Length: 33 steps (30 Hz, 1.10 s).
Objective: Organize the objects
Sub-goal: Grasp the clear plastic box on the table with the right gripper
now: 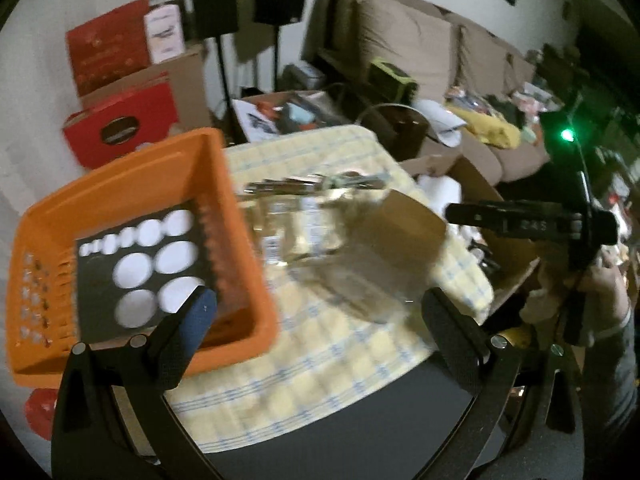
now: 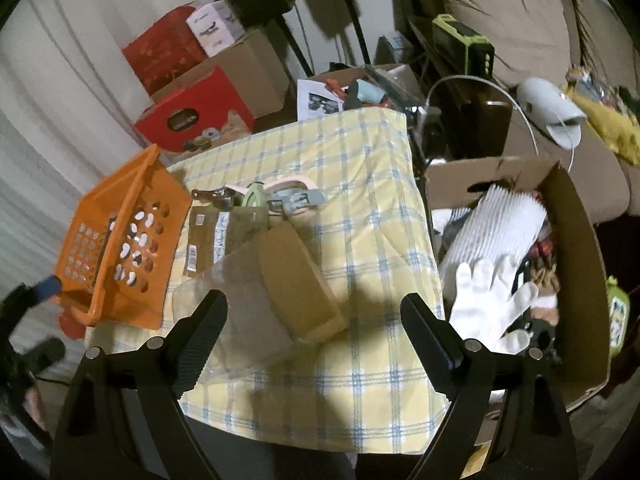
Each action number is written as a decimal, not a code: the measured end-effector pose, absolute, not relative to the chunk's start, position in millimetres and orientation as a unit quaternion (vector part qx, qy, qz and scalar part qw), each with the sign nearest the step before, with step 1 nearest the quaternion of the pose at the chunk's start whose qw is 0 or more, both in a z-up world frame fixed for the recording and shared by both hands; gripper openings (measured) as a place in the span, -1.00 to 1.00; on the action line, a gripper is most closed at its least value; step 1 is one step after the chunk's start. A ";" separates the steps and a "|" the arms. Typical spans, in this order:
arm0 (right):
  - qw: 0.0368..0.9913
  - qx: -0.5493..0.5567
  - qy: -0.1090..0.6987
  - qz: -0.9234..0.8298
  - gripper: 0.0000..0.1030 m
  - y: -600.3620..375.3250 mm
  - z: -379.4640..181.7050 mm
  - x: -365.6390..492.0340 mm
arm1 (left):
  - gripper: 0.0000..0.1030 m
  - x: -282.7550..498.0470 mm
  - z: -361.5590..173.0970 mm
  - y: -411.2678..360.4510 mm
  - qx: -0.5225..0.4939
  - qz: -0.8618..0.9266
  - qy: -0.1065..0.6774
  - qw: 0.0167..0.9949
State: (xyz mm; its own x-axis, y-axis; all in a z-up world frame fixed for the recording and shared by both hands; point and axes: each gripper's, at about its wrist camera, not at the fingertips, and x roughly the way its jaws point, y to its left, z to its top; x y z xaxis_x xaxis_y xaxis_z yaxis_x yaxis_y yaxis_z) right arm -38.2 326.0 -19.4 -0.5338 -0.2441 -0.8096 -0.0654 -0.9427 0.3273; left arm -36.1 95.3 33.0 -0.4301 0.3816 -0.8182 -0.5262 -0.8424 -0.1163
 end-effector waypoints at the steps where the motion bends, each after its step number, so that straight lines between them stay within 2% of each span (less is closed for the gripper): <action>1: 0.053 0.480 -0.163 -0.861 0.74 327.3 -20.1 -38.1 | 0.99 -33.8 30.8 100.5 -0.461 0.840 0.079 0.273; 4: 0.058 0.477 -0.169 -0.860 0.74 330.5 -24.1 -37.3 | 0.90 -27.4 21.9 119.4 -0.466 0.835 0.082 0.282; 12: 0.082 0.474 -0.184 -0.857 0.65 332.8 -34.9 -40.4 | 0.80 -12.6 0.2 148.4 -0.466 0.834 0.094 0.280; 14: 0.092 0.475 -0.186 -0.855 0.51 330.9 -37.5 -43.3 | 0.63 -11.7 -8.0 154.3 -0.471 0.832 0.092 0.278; 17: 0.105 0.478 -0.187 -0.852 0.27 326.2 -41.9 -49.3 | 0.52 -13.3 -19.1 161.9 -0.480 0.830 0.091 0.269; 20: 0.112 0.479 -0.188 -0.850 0.24 323.9 -44.7 -55.1 | 0.50 -15.0 -31.0 167.4 -0.487 0.828 0.087 0.264; 22: 0.118 0.478 -0.191 -0.849 0.24 323.7 -46.0 -58.3 | 0.37 -17.4 -38.0 170.1 -0.492 0.826 0.087 0.261; 25: 0.129 0.479 -0.193 -0.846 0.18 322.2 -49.2 -63.7 | 0.36 -23.3 -49.4 172.2 -0.503 0.820 0.082 0.260; 27: 0.135 0.485 -0.191 -0.843 0.08 320.1 -52.4 -66.9 | 0.27 -27.0 -55.7 173.6 -0.509 0.818 0.082 0.257; 30: 0.142 0.484 -0.192 -0.842 0.07 319.0 -53.2 -67.7 | 0.23 -31.1 -64.2 174.3 -0.513 0.816 0.078 0.253; 33: 0.149 0.486 -0.190 -0.840 0.04 316.9 -52.8 -66.5 | 0.02 -34.1 -71.2 175.1 -0.522 0.809 0.066 0.263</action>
State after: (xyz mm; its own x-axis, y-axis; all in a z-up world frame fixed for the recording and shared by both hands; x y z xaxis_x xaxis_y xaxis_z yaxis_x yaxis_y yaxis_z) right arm -66.5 316.9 -52.8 -0.4827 -0.4360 -0.7596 0.0657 -0.8829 0.4650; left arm -34.1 175.1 -71.2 -0.3173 0.3560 -0.8789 -0.4936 -0.8534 -0.1675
